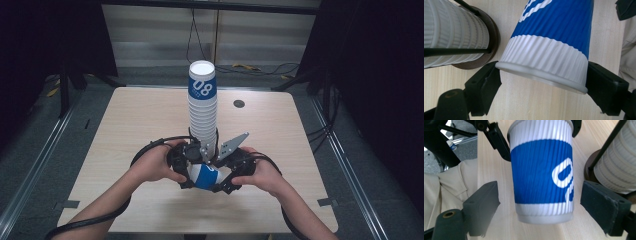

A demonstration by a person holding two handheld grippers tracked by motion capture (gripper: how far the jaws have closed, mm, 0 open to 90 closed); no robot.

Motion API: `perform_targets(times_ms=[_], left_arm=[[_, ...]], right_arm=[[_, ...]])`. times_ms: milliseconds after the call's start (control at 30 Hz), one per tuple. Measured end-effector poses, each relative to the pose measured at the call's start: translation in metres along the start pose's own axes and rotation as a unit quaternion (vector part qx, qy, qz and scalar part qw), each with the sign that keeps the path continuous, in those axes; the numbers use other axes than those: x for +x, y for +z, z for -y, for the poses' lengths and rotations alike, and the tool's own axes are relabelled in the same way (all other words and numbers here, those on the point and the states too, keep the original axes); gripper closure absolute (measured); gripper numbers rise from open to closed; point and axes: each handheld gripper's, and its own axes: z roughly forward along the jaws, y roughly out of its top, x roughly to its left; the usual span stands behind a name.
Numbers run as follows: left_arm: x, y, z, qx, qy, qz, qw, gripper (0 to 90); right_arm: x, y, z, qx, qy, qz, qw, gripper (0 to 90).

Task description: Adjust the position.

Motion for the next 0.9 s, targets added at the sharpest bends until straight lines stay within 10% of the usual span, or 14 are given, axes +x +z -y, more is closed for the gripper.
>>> perform_targets(times_ms=[900], left_arm=[[-0.002, 0.001, -0.004, 0.003, 0.021, -0.008, 0.9997, 16.8]], right_arm=[[-0.004, 0.013, -0.005, 0.017, 0.011, -0.022, 0.9996, 15.9]])
